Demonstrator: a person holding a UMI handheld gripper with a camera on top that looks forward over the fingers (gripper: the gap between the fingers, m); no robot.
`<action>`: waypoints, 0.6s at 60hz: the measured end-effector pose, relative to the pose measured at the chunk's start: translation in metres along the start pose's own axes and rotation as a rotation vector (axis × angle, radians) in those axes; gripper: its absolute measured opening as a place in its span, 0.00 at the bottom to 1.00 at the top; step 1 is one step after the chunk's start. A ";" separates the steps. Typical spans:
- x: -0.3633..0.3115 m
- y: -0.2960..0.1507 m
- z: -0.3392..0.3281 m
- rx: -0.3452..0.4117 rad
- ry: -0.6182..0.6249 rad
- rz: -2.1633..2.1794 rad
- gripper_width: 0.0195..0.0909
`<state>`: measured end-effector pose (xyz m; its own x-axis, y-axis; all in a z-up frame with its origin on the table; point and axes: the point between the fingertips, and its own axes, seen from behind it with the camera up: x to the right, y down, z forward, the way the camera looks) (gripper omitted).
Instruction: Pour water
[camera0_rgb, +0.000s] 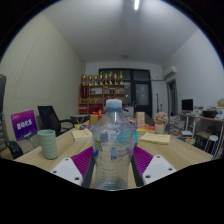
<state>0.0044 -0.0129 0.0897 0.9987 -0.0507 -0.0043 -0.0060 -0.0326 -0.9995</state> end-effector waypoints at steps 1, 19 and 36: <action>-0.006 0.000 -0.003 0.002 0.002 0.003 0.59; -0.032 -0.009 0.004 0.021 -0.079 -0.153 0.37; -0.082 -0.114 0.065 0.173 -0.008 -1.096 0.37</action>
<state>-0.0732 0.0598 0.2018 0.4594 -0.0729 0.8852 0.8873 0.0841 -0.4536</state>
